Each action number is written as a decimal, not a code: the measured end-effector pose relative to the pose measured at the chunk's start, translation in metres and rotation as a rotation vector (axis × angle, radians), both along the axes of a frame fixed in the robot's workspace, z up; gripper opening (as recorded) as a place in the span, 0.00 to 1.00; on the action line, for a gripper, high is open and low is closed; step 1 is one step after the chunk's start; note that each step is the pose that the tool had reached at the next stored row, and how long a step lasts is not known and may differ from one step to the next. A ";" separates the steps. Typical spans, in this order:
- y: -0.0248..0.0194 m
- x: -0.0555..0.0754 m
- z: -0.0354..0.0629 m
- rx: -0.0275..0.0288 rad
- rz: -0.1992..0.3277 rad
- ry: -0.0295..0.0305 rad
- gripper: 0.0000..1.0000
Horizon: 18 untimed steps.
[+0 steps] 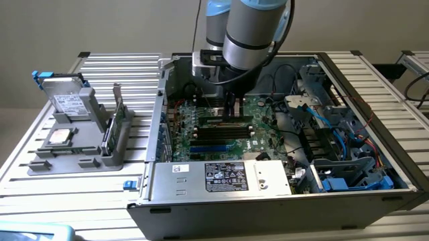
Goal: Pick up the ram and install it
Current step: 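Insert the ram into the slot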
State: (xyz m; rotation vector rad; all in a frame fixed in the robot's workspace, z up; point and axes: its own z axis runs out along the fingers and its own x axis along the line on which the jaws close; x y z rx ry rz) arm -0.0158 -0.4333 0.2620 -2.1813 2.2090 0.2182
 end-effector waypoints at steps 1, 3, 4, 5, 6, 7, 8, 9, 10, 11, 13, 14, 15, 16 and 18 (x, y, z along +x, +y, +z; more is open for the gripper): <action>-0.0002 0.000 -0.0018 0.0000 0.000 0.0000 0.13; -0.0004 0.000 -0.0054 0.0000 0.000 0.0000 0.13; -0.0005 0.000 -0.0072 0.0001 0.000 0.0000 0.13; -0.0005 0.000 -0.0091 0.0001 0.000 0.0000 0.13; -0.0006 0.000 -0.0108 0.0001 0.000 0.0000 0.13; -0.0006 0.000 -0.0128 0.0001 0.000 0.0000 0.13; -0.0006 0.000 -0.0146 0.0000 0.000 0.0000 0.13; -0.0006 0.000 -0.0164 -0.0001 0.000 0.0000 0.13; -0.0006 0.000 -0.0182 0.0001 0.000 -0.0001 0.13; -0.0006 0.000 -0.0199 0.0001 0.000 -0.0007 0.13; -0.0007 0.000 -0.0207 -0.0015 0.000 -0.0012 0.13; -0.0006 0.000 -0.0213 -0.0012 -0.001 -0.0014 0.13; -0.0007 0.000 -0.0216 -0.0014 -0.005 -0.0014 0.13; -0.0007 0.000 -0.0219 -0.0016 -0.015 -0.0012 0.13; -0.0006 0.000 -0.0224 -0.0014 -0.033 -0.0013 0.13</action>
